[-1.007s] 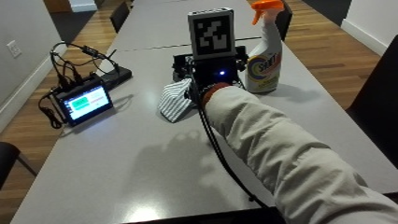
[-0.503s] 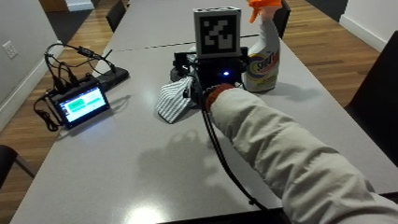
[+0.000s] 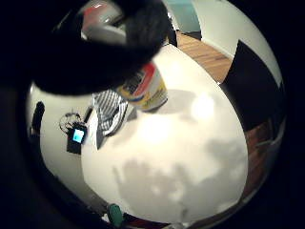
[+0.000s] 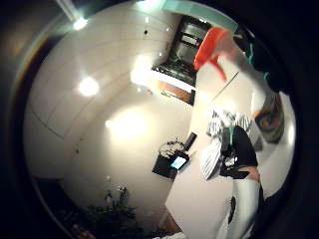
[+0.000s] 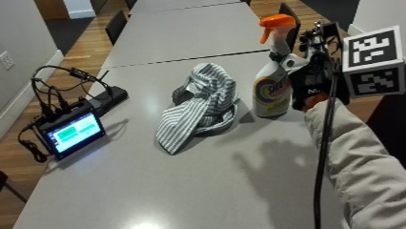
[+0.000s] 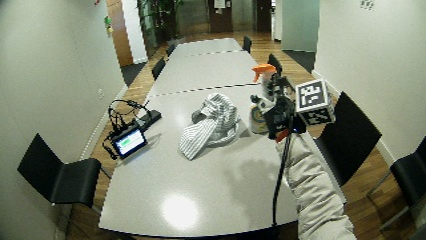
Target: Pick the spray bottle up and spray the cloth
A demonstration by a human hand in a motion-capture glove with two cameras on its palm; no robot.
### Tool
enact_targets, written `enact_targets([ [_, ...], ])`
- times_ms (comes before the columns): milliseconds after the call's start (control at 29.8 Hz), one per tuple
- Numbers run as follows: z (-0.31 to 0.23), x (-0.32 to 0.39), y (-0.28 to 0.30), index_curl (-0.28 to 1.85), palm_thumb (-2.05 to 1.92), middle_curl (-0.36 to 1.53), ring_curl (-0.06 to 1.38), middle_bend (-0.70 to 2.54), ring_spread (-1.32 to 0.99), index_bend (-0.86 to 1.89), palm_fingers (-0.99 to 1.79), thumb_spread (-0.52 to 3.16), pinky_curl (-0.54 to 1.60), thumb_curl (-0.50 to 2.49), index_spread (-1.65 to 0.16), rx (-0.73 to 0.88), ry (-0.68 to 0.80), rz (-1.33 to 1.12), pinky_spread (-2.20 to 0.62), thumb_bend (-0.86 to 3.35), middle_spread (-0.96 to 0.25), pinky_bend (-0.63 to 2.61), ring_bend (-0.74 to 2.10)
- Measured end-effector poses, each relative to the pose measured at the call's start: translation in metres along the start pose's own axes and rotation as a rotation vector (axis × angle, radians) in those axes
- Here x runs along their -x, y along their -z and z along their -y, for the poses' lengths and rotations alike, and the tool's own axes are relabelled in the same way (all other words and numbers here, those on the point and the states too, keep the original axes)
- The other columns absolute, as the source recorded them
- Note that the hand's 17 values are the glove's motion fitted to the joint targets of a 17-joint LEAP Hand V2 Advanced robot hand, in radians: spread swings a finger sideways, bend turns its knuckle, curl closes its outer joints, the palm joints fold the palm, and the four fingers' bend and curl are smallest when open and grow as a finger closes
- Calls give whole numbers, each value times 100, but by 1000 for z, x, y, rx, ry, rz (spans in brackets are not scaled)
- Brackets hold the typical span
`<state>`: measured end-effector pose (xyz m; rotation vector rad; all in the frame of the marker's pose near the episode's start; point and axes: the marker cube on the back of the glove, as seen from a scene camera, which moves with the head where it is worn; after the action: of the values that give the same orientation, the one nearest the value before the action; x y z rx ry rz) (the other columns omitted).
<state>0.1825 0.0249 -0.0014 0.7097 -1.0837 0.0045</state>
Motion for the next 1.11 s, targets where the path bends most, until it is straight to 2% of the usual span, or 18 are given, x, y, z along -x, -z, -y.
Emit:
enact_targets([
  [134, 21, -30, 6, 43, 86, 41, 36, 55, -10, 33, 40, 95, 27, 38, -22, 22, -56, 63, 1, 38, -8, 14, 42],
  [235, 28, -47, 7, 43, 89, 41, 35, 53, -9, 31, 34, 91, 24, 39, -22, 39, -80, 45, 4, 35, -6, 12, 40],
  [336, 30, -56, 7, 41, 92, 40, 34, 52, -9, 28, 51, 86, 20, 40, -22, 18, -90, 45, 3, 31, -6, 11, 45],
  [470, 29, -62, 13, 40, 96, 40, 32, 49, -12, 35, 92, 77, 20, 42, -24, -21, -83, 92, 0, 27, -10, 19, 47],
  [537, 28, -68, 22, 38, 100, 41, 35, 49, -14, 25, 111, 70, 25, 44, -24, -51, -75, 102, -7, 26, -11, 31, 54],
  [839, 28, -49, 28, 46, 109, 44, 43, 44, -15, 20, 118, 52, 38, 50, -24, -133, 27, 113, -18, 19, -11, 46, 56],
  [1107, 47, -38, 30, 50, 114, 47, 45, 44, -16, 19, 119, 44, 43, 55, -24, -171, 32, 68, -21, 13, -11, 48, 54],
])
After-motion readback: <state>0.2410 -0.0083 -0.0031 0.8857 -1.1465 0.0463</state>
